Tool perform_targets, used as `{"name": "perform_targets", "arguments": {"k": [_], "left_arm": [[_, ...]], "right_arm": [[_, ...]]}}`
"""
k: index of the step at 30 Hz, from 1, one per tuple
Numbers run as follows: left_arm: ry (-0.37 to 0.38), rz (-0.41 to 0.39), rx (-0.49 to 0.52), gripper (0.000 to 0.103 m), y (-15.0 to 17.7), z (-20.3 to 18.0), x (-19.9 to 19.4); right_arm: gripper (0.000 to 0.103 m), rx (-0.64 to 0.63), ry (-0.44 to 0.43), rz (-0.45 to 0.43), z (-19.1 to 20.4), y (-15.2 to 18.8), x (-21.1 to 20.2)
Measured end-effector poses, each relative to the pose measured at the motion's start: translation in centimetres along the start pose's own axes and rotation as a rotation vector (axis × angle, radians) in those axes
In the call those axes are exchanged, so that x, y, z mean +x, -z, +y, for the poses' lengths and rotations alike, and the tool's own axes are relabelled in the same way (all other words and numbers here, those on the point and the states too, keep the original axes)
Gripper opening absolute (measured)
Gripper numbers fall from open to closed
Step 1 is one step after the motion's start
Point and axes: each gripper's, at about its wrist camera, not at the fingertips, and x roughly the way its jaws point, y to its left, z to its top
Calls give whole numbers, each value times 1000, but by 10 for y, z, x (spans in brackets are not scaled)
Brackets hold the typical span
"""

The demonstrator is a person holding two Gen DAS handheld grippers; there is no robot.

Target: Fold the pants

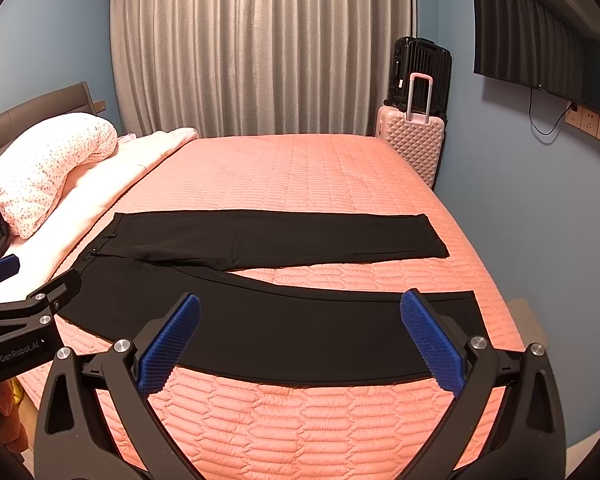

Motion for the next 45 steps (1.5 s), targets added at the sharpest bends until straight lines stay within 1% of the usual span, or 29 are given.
{"name": "perform_targets", "arguments": {"k": [9,11,14,15,17,18,20,21,23,24,25,26,28,29,30,32,35,38,39,40,41,42,44,45], "left_arm": [[-12,13,3,98,0,-1,4],[-18,19,2,98,1,0,7],[-49,43,13,98,4,0,23],[-59,59,15,98,6,1,32],[-61,89,-1,98,11,4,50],[-57,105,-26,98,13,7,60],[-37,134,-84,98,16,12,81],[-31,141,-103,98,16,13,90],[-41,137,-120,98,13,11,107],[-62,120,-113,98,10,7,119],[-74,108,-104,98,8,3,125],[-92,92,-85,98,3,-4,136],[-104,80,-60,98,-3,-14,153],[-110,80,-52,98,-6,-19,163],[-100,81,-46,98,-9,-25,174],[-97,85,-46,98,-14,-34,193],[-74,81,-59,98,-16,-45,218],[-41,99,-79,98,-16,-51,243],[-27,113,-85,98,-15,-52,252],[-21,133,-86,98,-14,-52,261],[-21,145,-86,98,-13,-52,267],[-17,158,-84,98,-12,-49,275],[-16,169,-93,98,-15,-39,285],[-23,164,-101,98,-18,-27,291]], "right_arm": [[98,-2,-17,19,0,3,6],[98,-9,-53,29,-2,5,13],[98,-49,-117,56,-10,13,34],[98,-56,-133,79,-18,17,48],[98,-66,-137,124,-36,21,79],[98,-68,-130,150,-52,20,102],[98,-61,-110,173,-82,16,136],[98,-44,-113,196,-105,8,163],[98,-2,-120,220,-142,-5,205],[98,38,-117,241,-169,-14,236],[98,64,-110,258,-188,-20,260],[98,97,-107,286,-213,-28,294],[98,151,-85,311,-250,-31,343],[98,183,-74,324,-268,-34,366],[98,216,-81,346,-287,-38,393],[98,226,-63,352,-314,-45,436],[98,185,-64,354,-329,-51,473],[98,135,-117,368,-330,-50,503],[97,109,-131,377,-327,-49,512],[94,81,-125,369,-326,-49,518],[92,47,-117,358,-320,-48,520],[89,38,-122,348,-319,-49,522],[74,32,-126,330,-320,-51,524],[61,44,-120,318,-322,-52,523]]}}
